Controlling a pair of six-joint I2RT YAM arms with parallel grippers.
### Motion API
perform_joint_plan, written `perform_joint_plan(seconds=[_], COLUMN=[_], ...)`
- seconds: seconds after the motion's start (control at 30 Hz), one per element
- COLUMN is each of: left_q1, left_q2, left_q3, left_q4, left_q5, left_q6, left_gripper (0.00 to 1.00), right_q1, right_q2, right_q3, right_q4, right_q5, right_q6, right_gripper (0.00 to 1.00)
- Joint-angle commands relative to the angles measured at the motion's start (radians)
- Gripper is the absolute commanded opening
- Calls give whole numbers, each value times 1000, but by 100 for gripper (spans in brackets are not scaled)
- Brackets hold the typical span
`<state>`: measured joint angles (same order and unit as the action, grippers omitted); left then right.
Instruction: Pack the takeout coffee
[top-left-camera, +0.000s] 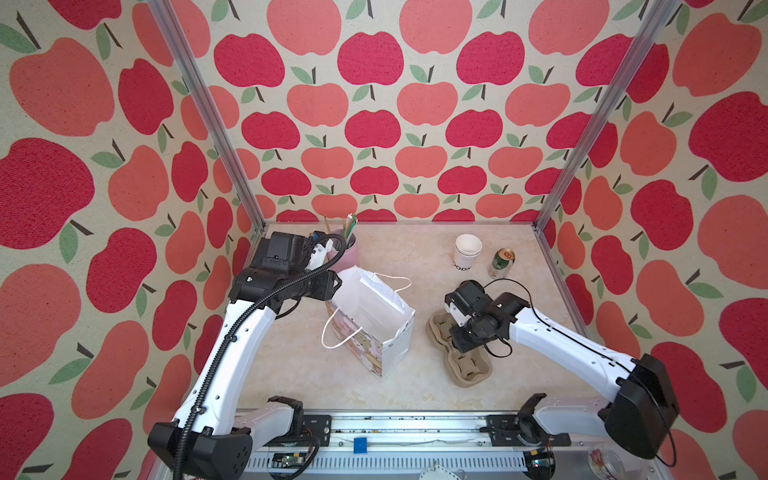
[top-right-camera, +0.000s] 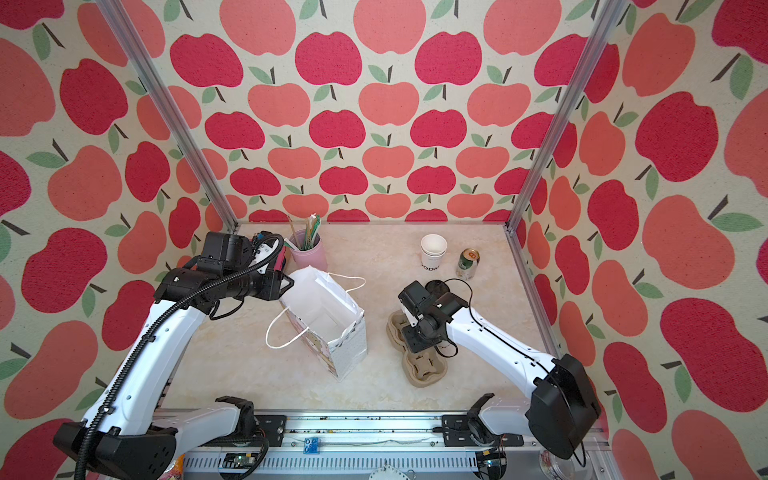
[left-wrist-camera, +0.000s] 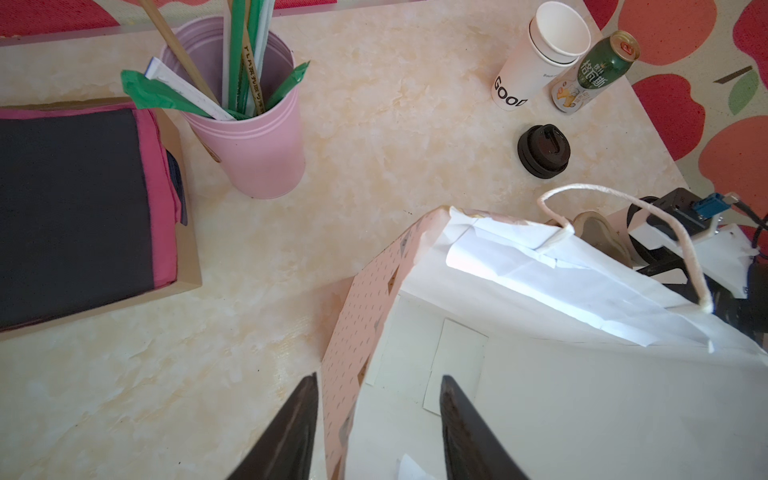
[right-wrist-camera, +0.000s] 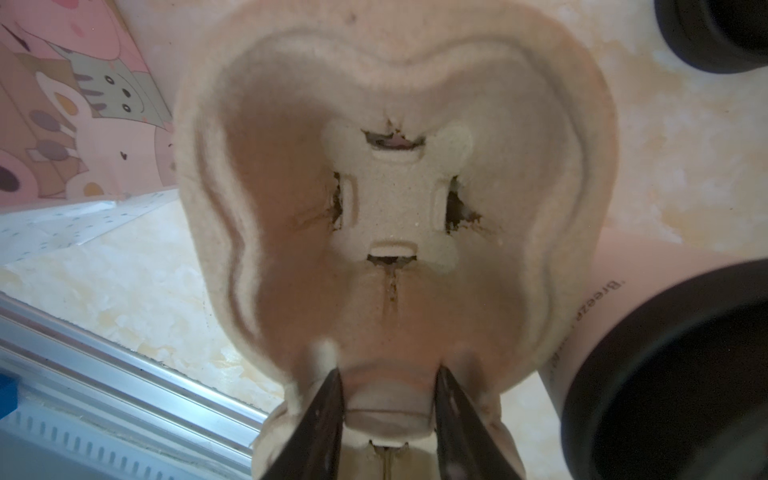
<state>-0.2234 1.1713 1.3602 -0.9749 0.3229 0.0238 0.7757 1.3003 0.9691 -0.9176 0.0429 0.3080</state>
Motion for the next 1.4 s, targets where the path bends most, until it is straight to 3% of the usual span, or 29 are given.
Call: perform_joint_plan(seconds=[0.0, 0.43, 0.57, 0.7, 1.03, 1.37], left_q1=[-4, -4, -4, -4, -4, -4], left_q2=[-3, -2, -3, -5, -7, -5], left_q3=[4, -1, 0, -1, -7, -12], left_q4=[17, 18, 18, 16, 17, 24], left_q5=[18, 17, 19, 19, 17, 19], left_q6=[-15, -10, -10, -10, -8, -13], left_gripper=[50, 50, 50, 50, 50, 50], right_q1=[-3, -3, -3, -3, -3, -3], right_q2=[24, 61, 74, 89, 67, 35], right_q3=[3, 2, -1, -6, 11, 18], right_q4=[-11, -4, -6, 3, -6, -28], right_q5=[-14, -14, -5, -6, -20, -68], right_q6=[-3, -14, -18, -21, -21, -22], right_gripper=[38, 33, 41, 43, 30, 31])
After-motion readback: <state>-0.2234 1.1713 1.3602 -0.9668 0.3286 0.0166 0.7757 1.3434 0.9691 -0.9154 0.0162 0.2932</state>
